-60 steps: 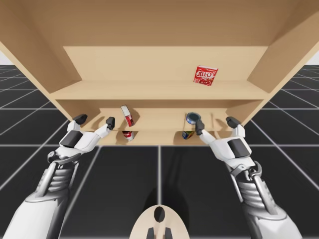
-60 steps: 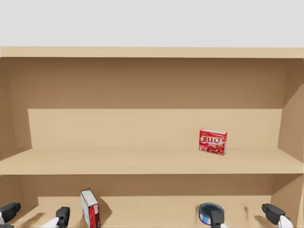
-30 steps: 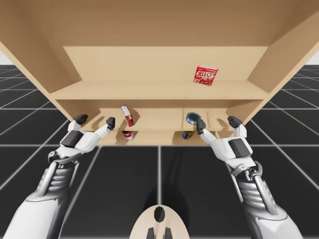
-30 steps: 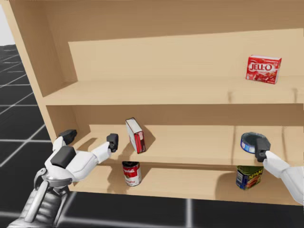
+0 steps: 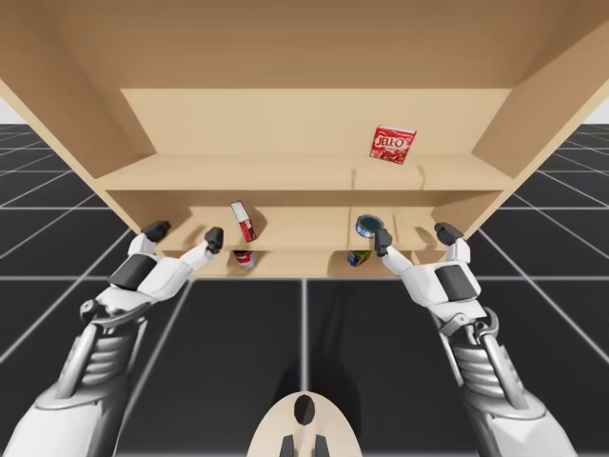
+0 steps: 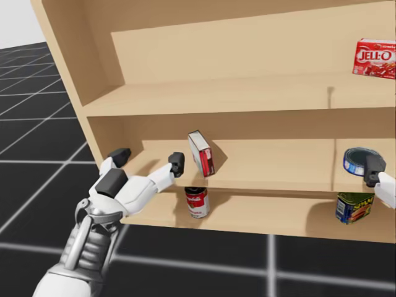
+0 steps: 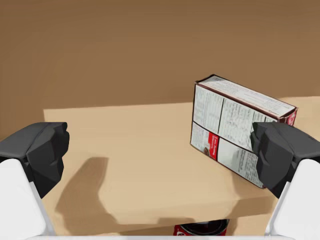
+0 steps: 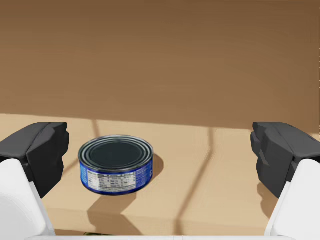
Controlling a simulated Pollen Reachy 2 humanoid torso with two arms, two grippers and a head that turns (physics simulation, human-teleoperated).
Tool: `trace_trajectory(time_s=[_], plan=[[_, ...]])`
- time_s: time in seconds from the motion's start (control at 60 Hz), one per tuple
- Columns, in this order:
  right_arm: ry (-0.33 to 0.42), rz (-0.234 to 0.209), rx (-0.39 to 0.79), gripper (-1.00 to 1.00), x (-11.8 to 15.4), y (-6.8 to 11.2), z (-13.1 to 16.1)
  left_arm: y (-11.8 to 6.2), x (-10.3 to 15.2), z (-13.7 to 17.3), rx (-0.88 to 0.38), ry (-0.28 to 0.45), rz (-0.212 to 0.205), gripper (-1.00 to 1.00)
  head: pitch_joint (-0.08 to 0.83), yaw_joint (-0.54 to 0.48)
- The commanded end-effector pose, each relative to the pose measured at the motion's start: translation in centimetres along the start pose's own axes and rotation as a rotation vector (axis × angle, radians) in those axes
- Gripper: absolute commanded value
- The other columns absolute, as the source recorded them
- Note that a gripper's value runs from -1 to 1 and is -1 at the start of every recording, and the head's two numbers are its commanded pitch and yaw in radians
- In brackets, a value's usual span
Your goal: Find the pudding box on the shelf and bring it to me.
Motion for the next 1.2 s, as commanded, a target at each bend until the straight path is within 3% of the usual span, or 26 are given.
trace_trajectory(time_s=[0.017,0.2,0.4,0.767,1.033,1.05,1.083,1.1,1.117,1.2], plan=[[0.005,-0.013,-0.009,-1.00,-0.3,0.2,0.0,-2.8,1.4,1.5,-0.014,0.040,0.020,-1.00,0.411,0.25],[0.001,-0.018,-0.010,-1.00,-0.3,0.1,0.0,-7.5,2.1,3.3,-0.067,0.075,0.005,-1.00,0.401,0.24],[-0.006,-0.022,-0.010,-1.00,-0.1,-0.2,0.0,-10.9,1.3,1.7,-0.075,0.114,-0.008,-1.00,0.390,0.25],[-0.007,-0.023,-0.012,-1.00,-0.1,-0.2,0.1,-11.2,-1.5,-5.7,0.064,0.196,0.059,-1.00,0.392,0.25],[-0.009,-0.023,-0.015,-1.00,0.0,-0.3,0.1,-10.8,-2.1,-8.1,0.116,0.192,0.075,-1.00,0.394,0.25],[-0.009,-0.023,-0.015,-1.00,0.0,-0.3,0.2,-10.8,-2.1,-8.2,0.117,0.193,0.077,-0.88,0.394,0.25],[-0.009,-0.023,-0.015,-1.00,0.0,-0.3,0.2,-10.8,-2.2,-8.2,0.121,0.186,0.074,-0.35,0.395,0.25],[-0.009,-0.023,-0.015,-1.00,0.0,-0.3,0.2,-10.9,-2.2,-8.2,0.118,0.187,0.074,0.84,0.395,0.25],[-0.009,-0.023,-0.015,-1.00,0.0,-0.3,0.2,-10.9,-2.3,-8.2,0.113,0.190,0.074,0.99,0.395,0.25],[-0.008,-0.023,-0.016,-1.00,0.0,-0.3,0.2,-11.3,-2.5,-7.9,0.106,0.191,0.071,1.00,0.397,0.25]])
